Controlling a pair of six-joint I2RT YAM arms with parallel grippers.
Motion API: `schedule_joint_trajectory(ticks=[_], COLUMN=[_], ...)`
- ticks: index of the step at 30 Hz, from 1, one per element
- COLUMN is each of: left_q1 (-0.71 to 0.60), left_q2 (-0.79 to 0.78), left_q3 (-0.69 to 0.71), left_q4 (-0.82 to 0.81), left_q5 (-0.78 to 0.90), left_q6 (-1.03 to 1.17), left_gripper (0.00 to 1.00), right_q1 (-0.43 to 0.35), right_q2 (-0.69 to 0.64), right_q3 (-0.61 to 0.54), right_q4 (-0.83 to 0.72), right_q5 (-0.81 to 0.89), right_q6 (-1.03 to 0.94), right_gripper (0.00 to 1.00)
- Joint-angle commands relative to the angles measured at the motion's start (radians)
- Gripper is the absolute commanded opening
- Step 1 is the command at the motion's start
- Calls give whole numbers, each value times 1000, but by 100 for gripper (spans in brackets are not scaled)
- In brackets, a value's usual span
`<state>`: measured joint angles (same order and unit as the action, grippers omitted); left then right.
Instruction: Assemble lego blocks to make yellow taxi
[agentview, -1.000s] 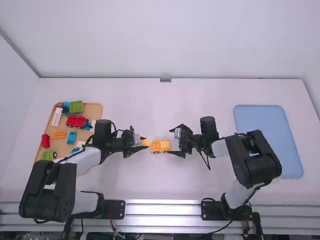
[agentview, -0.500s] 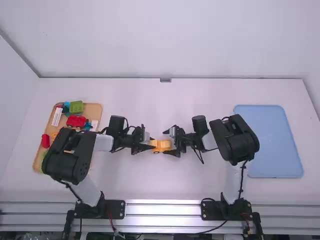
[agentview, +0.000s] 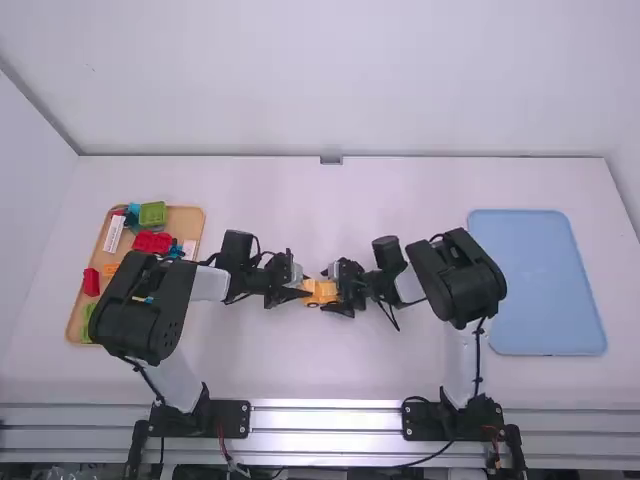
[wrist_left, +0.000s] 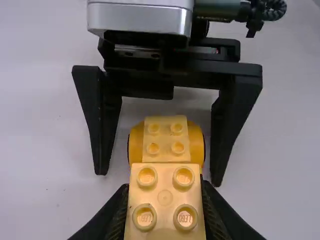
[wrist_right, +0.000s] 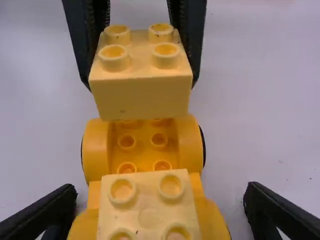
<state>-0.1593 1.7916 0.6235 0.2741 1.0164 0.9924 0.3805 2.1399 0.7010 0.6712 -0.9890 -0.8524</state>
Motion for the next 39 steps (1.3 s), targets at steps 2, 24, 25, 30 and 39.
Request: schedule_joint_trajectory(ticks=[2, 24, 25, 30, 39], left_q1=[-6, -76, -76, -77, -83], left_q2=[19, 43, 43, 43, 43], left_q3=[4, 26, 26, 26, 26], left_q4=[0, 67, 66, 55, 3], left_q5=[11, -171, -164, -163, -153], left_q6=[0, -41, -41, -41, -15], left_gripper=[19, 12, 12, 13, 13], right_q1=[0, -2, -2, 0, 0], right_q2=[15, 15, 15, 15, 15], right_q3=[13, 11, 13, 12, 19], right_q4=[0, -15, -27, -49, -50], right_q5=[3, 3, 2, -5, -5], right_q6=[-12, -14, -28, -71, -53], right_gripper=[72, 46, 47, 47, 48])
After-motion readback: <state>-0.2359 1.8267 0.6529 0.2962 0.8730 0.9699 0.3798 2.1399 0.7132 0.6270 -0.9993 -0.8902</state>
